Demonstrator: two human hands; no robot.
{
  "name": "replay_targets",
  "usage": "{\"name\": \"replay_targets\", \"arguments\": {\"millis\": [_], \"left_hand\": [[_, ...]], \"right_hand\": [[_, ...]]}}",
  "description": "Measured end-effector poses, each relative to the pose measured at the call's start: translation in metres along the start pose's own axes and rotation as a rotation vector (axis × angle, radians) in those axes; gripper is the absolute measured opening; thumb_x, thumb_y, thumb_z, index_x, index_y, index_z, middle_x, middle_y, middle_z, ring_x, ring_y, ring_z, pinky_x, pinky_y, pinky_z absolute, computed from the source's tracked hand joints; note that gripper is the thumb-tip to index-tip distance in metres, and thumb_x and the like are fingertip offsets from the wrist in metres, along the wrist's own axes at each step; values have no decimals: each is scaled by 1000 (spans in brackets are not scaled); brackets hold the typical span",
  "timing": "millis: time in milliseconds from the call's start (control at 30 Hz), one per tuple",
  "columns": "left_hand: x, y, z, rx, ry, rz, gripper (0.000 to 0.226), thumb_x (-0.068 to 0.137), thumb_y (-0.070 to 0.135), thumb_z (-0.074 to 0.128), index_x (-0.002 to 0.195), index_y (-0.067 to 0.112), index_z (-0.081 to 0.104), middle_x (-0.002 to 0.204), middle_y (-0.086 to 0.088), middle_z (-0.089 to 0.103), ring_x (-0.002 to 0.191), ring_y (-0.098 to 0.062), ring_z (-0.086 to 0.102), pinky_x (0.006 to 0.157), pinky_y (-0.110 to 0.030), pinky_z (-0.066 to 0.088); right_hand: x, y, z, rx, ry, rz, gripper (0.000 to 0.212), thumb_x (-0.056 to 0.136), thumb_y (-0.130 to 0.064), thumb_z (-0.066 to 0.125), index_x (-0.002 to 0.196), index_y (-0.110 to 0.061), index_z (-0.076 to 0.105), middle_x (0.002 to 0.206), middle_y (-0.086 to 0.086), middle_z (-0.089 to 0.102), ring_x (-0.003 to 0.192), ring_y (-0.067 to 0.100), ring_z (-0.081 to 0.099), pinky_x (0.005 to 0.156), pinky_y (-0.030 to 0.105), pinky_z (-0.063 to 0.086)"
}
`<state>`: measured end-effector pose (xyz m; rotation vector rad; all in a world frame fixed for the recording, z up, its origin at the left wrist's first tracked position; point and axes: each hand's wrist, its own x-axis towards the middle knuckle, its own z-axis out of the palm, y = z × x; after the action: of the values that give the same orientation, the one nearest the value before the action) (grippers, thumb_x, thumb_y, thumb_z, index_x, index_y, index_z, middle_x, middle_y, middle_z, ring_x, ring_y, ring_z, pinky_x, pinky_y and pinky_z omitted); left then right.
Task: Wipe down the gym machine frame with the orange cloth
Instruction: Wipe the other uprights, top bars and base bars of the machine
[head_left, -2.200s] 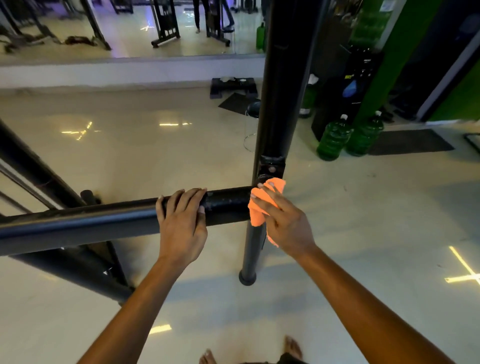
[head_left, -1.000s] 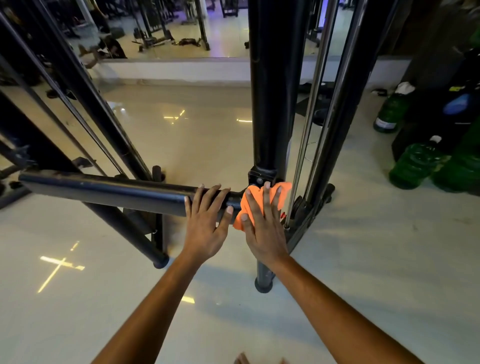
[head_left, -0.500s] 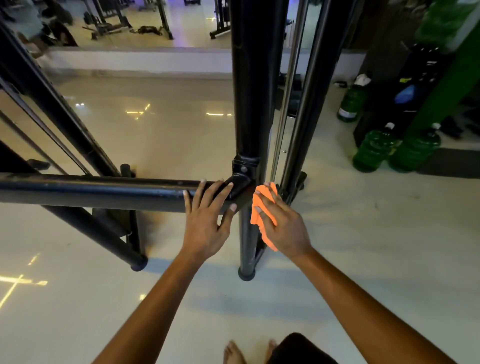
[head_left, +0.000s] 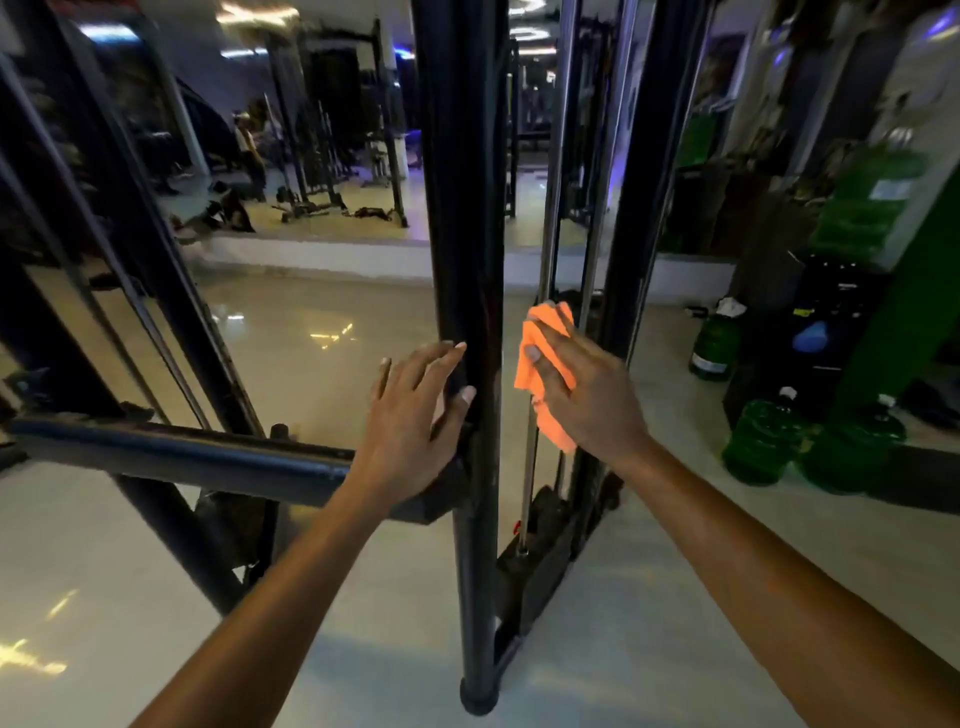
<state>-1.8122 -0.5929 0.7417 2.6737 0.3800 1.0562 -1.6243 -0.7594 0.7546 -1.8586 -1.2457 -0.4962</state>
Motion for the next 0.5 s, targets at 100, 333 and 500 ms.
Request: {"name": "replay_targets", "arguments": {"millis": [100, 333, 500], "left_hand": [[52, 30, -36, 69, 114, 43, 52, 113, 41, 50, 162, 27, 42, 165, 6, 42, 155, -19, 37, 129, -59, 25], [167, 101, -132, 261, 383, 124, 53, 112, 45, 51, 161, 29, 46, 167, 10, 40, 156, -14, 35, 132, -40, 19], [235, 146, -206, 327, 466, 104, 53, 111, 51, 47, 161, 34, 44, 167, 14, 38, 156, -12, 33, 128, -40, 24]], "right_hand": [[67, -7, -47, 90, 49, -72, 50, 114, -46, 56, 159, -25, 55, 163, 4, 55, 145, 22, 57, 119, 44, 50], [203, -44, -157, 187, 194, -330, 48, 113, -50, 55, 155, -28, 60, 149, -1, 68, 133, 16, 66, 109, 37, 54], [285, -89, -212, 216, 260, -470, 52, 113, -51, 52, 155, -23, 59, 154, 3, 63, 141, 19, 60, 117, 43, 50]]}}
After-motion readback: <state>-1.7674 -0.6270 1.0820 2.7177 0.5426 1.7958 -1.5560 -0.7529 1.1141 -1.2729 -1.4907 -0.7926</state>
